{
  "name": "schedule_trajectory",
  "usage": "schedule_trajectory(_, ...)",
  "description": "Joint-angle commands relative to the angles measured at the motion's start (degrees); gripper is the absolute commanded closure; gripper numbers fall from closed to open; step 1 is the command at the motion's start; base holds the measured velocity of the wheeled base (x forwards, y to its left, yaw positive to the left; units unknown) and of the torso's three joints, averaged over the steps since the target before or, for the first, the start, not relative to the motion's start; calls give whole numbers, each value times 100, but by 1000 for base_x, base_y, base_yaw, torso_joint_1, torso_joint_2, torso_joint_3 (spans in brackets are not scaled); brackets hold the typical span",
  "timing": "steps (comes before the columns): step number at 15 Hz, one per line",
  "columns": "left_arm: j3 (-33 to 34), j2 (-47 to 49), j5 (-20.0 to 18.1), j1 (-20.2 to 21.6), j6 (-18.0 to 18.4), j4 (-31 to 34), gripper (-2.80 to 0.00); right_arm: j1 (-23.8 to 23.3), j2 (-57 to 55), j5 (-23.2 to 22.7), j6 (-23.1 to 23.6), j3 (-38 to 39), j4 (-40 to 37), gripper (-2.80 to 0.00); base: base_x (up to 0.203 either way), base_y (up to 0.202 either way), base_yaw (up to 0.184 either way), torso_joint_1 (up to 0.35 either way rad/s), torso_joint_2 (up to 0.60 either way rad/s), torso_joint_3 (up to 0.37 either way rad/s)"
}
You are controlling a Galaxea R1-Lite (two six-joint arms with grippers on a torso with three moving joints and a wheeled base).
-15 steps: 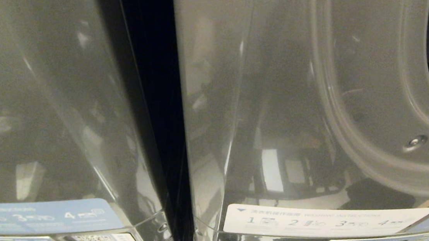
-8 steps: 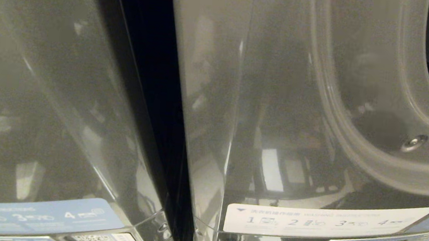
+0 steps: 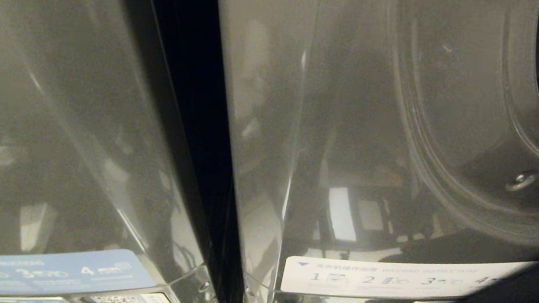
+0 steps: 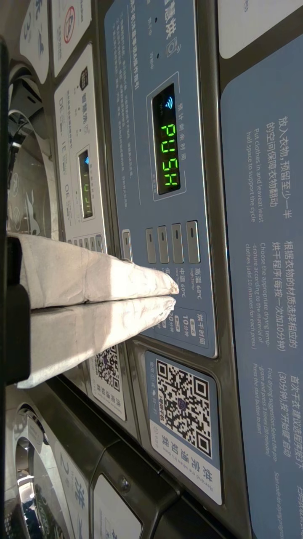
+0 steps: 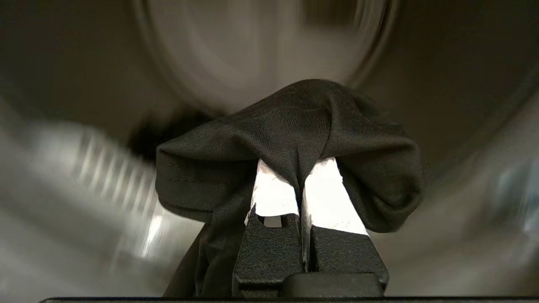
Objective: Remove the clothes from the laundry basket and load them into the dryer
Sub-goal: Put the clothes in the dryer
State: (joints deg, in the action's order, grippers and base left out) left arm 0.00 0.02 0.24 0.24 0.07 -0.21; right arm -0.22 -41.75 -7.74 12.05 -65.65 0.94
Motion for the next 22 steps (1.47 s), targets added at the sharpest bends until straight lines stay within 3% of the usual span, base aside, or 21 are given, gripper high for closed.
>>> schedule_trajectory(1, 0, -2, 2, 2, -5, 3, 0, 0, -1408, -11, 20, -1219, 8, 0, 0, 0, 0, 0, 0, 0)
schedule_trajectory(6, 0, -2, 2, 2, 1, 3, 0, 18, -3171, -7, 92, -3930, 46, 0, 0, 0, 0, 0, 0, 0)
schedule_trajectory(8, 0, -2, 2, 2, 1, 3, 0, 20, -3820, 114, 149, -4618, 172, 0, 0, 0, 0, 0, 0, 0)
schedule_trajectory(12, 0, -2, 2, 2, 10, 3, 0, 28, -4700, 904, 524, -4696, 1336, 0, 0, 0, 0, 0, 0, 0)
schedule_trajectory(14, 0, -2, 2, 2, 10, -6, 0, 79, -4937, 1091, 538, -4694, 1466, 0, 0, 0, 0, 0, 0, 0)
schedule_trajectory(18, 0, -2, 2, 2, 1, -6, 0, 572, -5677, 1348, 537, -4688, 2088, 0, 0, 0, 0, 0, 0, 0)
schedule_trajectory(22, 0, -2, 2, 2, 1, -6, 0, 1121, -6015, 1969, 461, -4685, 2278, 0, 0, 0, 0, 0, 0, 0)
